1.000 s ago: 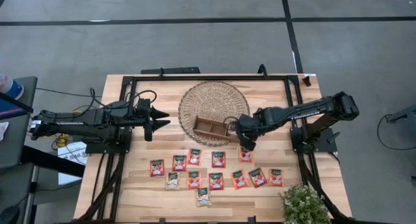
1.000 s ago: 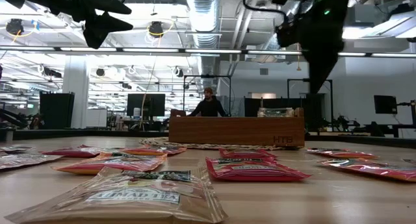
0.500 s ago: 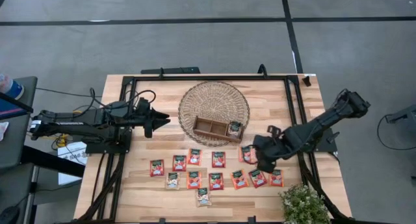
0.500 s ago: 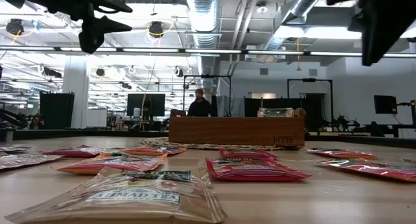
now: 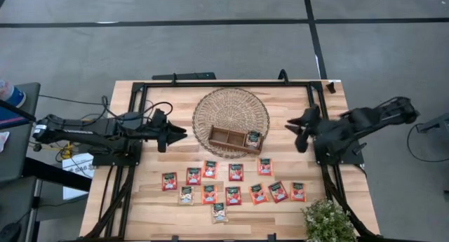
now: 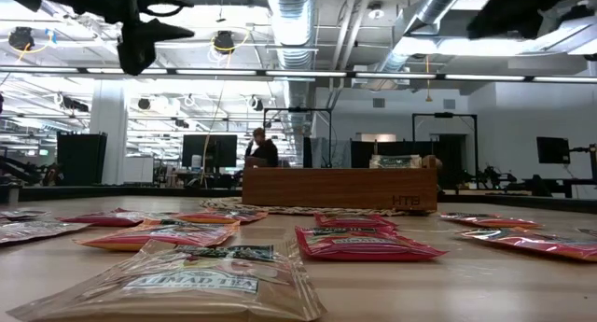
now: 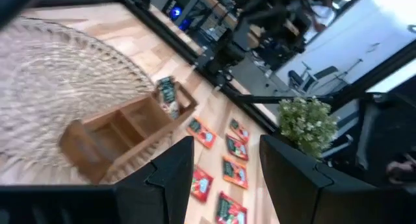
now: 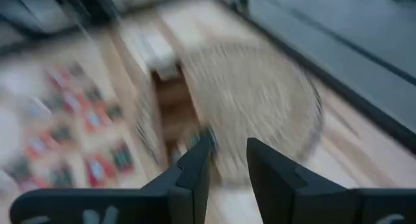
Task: Pick & Place Tea
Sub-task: Put the brown tea bag into the right section of the wooden organizer
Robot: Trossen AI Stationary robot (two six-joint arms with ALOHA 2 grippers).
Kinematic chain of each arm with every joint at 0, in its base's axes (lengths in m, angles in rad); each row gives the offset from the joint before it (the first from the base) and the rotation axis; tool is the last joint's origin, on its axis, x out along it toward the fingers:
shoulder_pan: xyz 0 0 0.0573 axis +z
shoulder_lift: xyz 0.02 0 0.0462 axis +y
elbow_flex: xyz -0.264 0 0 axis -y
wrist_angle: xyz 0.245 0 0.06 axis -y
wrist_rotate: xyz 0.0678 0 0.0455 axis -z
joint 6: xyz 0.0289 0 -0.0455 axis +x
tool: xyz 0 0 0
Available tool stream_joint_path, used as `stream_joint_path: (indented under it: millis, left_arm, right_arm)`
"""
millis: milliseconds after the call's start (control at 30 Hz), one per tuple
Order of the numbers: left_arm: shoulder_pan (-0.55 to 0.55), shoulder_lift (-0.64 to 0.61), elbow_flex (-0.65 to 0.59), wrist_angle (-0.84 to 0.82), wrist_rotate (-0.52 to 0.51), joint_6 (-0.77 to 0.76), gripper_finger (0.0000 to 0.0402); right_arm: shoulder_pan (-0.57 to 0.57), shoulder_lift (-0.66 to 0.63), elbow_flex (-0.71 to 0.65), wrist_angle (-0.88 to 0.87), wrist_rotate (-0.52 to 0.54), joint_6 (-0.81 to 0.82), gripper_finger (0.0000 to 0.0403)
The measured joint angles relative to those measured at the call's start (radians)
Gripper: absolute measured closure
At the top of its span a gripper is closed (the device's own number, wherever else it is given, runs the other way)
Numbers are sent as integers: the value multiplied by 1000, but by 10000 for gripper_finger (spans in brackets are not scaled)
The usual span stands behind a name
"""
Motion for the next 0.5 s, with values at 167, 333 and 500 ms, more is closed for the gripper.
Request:
stream_joint_path:
  millis: [167, 333, 500]
  left_arm:
    - [-36, 141, 88, -59, -12, 0, 234]
    - [-73, 288, 227, -344, -13, -58, 234]
    - [-133, 425, 353, -723, 39, -172, 234]
  right_arm:
    - [-75, -223, -170, 255, -134, -85, 310]
    - [-92, -408, -314, 401, -222, -74, 310]
    - [-83, -502, -399, 438, -224, -29, 310]
